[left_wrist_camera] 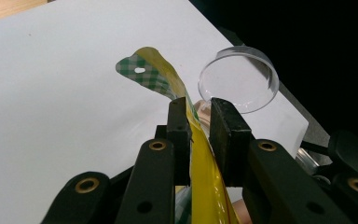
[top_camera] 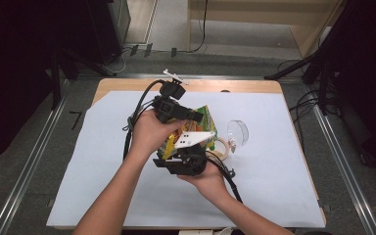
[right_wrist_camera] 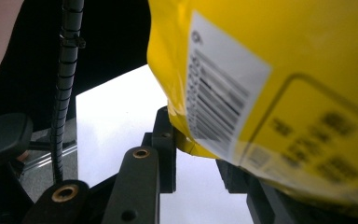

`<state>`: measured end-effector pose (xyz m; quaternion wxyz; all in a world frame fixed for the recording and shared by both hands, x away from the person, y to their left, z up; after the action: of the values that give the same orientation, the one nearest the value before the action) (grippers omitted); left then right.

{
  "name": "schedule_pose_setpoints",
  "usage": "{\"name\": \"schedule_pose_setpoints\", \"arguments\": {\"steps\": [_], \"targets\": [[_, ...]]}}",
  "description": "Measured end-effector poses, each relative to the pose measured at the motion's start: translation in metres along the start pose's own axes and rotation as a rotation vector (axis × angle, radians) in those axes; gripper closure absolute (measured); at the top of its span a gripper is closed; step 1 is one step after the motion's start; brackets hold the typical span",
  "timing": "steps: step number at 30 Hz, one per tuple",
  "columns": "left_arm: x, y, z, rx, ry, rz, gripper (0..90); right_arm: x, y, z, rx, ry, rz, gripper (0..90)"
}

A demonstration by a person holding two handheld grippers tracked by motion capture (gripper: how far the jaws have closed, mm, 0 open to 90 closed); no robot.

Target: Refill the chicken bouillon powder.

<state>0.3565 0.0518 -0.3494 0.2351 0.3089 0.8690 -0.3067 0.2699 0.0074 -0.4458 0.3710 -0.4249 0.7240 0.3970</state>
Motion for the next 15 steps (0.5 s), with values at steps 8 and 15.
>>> {"name": "schedule_pose_setpoints", "arguments": {"steps": [8, 15], "targets": [[-0.0007, 0.0003, 0.0001, -0.004, 0.003, -0.004, 78.4, -0.0010, -0.0003, 0.0000, -0.006, 0.006, 0.006, 72.6], [-0.0016, -0.0009, 0.0005, -0.009, 0.008, 0.002, 78.5, -0.0015, -0.0008, -0.0005, -0.009, 0.009, 0.009, 72.6]]}}
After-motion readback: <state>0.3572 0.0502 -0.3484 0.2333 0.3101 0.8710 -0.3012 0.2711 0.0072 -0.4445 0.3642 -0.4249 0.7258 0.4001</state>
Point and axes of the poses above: each handheld gripper's, and its own axes: z roughly forward along the jaws, x roughly out of its underside, y roughly to its left, the point moved 4 cm from there along z, roughly forward along the jaws, and after that the axes turned 1 degree about -z, right-handed, at the moved point
